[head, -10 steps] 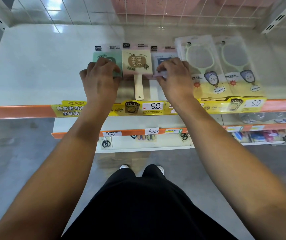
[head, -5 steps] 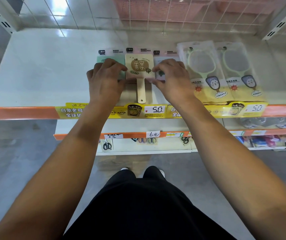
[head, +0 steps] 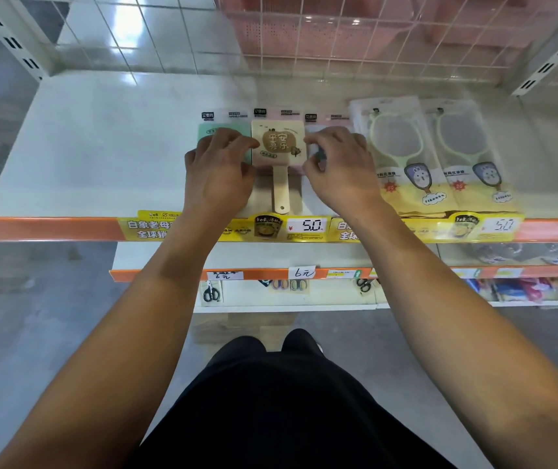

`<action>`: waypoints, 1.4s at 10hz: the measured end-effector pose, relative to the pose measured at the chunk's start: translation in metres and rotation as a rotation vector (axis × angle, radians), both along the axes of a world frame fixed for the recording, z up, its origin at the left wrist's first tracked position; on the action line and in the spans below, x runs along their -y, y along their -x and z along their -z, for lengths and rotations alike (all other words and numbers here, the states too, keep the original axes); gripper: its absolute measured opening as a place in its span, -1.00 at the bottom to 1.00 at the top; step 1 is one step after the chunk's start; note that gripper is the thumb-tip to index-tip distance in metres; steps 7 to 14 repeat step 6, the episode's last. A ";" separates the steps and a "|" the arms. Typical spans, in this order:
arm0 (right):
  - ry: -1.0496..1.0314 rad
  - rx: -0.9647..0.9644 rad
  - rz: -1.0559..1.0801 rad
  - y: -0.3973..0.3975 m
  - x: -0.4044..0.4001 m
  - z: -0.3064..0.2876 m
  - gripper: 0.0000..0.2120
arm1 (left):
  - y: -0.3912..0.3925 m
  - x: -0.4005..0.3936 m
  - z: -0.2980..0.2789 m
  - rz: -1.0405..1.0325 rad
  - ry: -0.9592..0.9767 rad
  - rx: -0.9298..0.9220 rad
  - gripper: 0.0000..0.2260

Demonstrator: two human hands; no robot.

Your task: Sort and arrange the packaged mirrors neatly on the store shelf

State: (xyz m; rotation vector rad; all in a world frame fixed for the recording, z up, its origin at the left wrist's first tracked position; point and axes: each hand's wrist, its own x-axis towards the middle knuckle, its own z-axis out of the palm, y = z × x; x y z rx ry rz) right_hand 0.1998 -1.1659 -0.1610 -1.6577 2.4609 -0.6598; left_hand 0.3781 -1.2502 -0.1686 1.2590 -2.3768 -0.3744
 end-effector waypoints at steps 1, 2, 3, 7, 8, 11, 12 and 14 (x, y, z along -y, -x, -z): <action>-0.070 0.010 0.016 -0.001 0.002 0.001 -0.67 | 0.002 0.001 -0.001 0.012 -0.040 0.052 -0.73; -0.067 -0.006 0.020 0.000 0.002 0.002 -0.68 | 0.002 0.003 0.000 0.017 -0.054 0.086 -0.74; -0.066 -0.016 0.026 0.000 0.002 0.001 -0.69 | 0.002 0.003 -0.001 0.017 -0.064 0.101 -0.74; -0.052 -0.020 -0.079 0.005 -0.006 0.001 -0.62 | -0.002 0.002 -0.011 0.065 -0.065 0.066 -0.69; -0.052 -0.020 -0.079 0.005 -0.006 0.001 -0.62 | -0.002 0.002 -0.011 0.065 -0.065 0.066 -0.69; -0.052 -0.020 -0.079 0.005 -0.006 0.001 -0.62 | -0.002 0.002 -0.011 0.065 -0.065 0.066 -0.69; -0.052 -0.020 -0.079 0.005 -0.006 0.001 -0.62 | -0.002 0.002 -0.011 0.065 -0.065 0.066 -0.69; -0.052 -0.020 -0.079 0.005 -0.006 0.001 -0.62 | -0.002 0.002 -0.011 0.065 -0.065 0.066 -0.69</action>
